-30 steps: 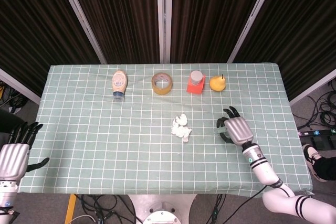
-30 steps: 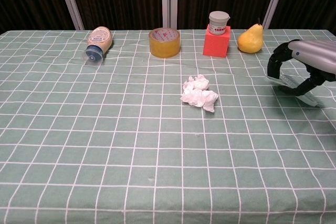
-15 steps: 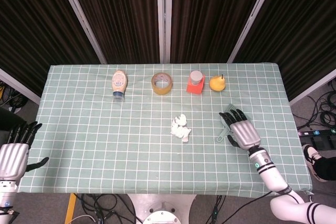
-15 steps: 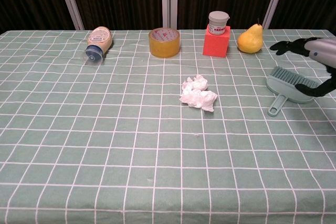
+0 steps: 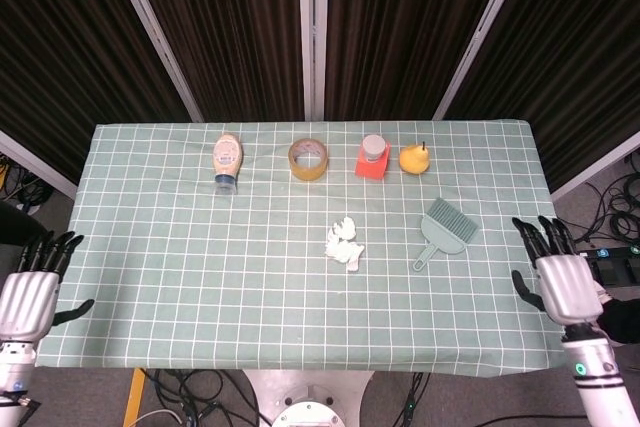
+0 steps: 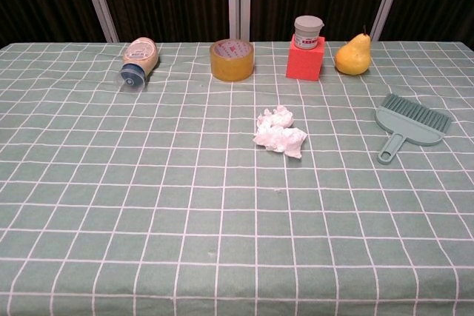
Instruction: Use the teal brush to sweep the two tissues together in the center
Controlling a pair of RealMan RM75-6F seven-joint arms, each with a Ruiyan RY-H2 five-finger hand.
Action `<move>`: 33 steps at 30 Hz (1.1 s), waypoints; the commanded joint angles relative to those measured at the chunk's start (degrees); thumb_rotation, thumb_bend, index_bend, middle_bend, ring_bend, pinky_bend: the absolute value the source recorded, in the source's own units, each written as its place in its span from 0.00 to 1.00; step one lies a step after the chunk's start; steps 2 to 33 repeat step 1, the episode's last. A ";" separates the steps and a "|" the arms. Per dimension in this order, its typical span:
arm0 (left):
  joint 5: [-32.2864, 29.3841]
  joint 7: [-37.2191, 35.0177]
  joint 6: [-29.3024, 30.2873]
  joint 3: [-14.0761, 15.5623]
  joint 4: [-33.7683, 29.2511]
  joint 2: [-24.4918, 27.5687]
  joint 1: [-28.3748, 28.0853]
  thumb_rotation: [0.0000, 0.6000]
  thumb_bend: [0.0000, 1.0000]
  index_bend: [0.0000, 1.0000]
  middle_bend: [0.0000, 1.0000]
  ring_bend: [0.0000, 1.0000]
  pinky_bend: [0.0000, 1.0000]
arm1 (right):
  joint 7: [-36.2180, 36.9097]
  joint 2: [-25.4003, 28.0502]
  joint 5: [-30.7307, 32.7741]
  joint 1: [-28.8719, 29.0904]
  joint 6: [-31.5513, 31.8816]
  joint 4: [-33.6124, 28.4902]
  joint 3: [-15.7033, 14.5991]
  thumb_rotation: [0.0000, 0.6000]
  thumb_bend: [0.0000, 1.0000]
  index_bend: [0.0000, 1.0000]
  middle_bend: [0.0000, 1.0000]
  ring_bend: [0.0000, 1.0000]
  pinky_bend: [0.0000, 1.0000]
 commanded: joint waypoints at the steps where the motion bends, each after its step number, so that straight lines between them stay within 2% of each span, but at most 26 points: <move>1: -0.04 0.39 -0.35 0.08 -0.22 -0.07 -0.24 1.00 0.00 0.11 0.10 0.01 0.04 | 5.16 0.82 -2.87 -3.80 3.60 1.11 -1.84 1.00 0.34 0.00 0.16 0.00 0.00; 33: -0.04 0.39 -0.35 0.08 -0.22 -0.07 -0.24 1.00 0.00 0.11 0.10 0.01 0.04 | 5.16 0.82 -2.87 -3.80 3.60 1.11 -1.84 1.00 0.34 0.00 0.16 0.00 0.00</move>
